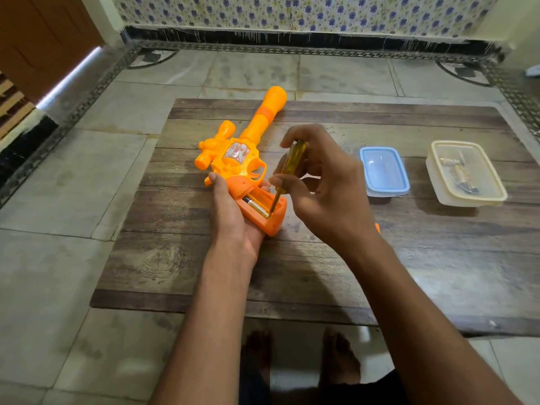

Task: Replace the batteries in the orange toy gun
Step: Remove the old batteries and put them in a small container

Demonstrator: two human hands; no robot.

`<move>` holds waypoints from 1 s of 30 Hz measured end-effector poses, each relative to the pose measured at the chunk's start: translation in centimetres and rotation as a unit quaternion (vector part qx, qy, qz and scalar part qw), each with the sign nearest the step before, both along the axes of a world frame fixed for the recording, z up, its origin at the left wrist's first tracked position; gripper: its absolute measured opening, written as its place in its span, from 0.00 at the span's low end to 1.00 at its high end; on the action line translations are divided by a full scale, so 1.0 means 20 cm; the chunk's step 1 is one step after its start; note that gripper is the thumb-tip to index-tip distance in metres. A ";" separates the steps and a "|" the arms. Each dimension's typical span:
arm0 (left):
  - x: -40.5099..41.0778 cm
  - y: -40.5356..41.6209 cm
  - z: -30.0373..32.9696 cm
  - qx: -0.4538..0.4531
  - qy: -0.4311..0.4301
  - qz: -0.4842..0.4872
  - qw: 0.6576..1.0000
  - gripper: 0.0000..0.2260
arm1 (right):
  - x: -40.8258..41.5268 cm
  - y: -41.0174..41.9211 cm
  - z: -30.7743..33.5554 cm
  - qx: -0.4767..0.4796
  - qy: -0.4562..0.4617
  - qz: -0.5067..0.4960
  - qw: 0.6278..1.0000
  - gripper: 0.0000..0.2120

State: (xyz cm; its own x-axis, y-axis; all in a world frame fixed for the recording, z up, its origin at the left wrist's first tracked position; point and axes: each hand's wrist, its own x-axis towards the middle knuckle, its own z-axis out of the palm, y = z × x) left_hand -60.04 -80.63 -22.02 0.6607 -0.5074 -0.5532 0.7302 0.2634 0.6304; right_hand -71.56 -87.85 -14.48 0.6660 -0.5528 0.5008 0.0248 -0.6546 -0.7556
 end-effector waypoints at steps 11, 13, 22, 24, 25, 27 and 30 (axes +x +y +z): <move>-0.04 0.00 0.09 0.028 0.010 0.034 0.999 0.32 | -0.11 0.19 -0.12 -0.004 -0.146 -0.162 0.976 0.14; -0.04 0.00 0.11 0.027 0.013 0.033 0.999 0.30 | -0.10 0.19 -0.14 0.046 -0.177 -0.177 0.967 0.17; -0.06 0.00 0.13 0.037 -0.005 0.033 0.999 0.31 | -0.05 0.15 -0.12 0.147 -0.238 -0.157 0.947 0.17; -0.06 0.00 0.14 0.035 -0.002 0.031 0.999 0.31 | -0.04 0.15 -0.12 0.140 -0.238 -0.142 0.950 0.20; -0.06 0.00 0.14 0.036 -0.001 0.030 0.999 0.31 | -0.03 0.15 -0.11 0.127 -0.238 -0.131 0.954 0.22; -0.06 0.00 0.13 0.038 -0.003 0.024 0.999 0.31 | -0.03 0.13 -0.10 0.083 -0.228 -0.104 0.965 0.23; -0.06 0.00 0.13 0.030 -0.006 0.025 0.999 0.30 | -0.03 0.08 -0.08 0.019 -0.161 -0.065 0.985 0.24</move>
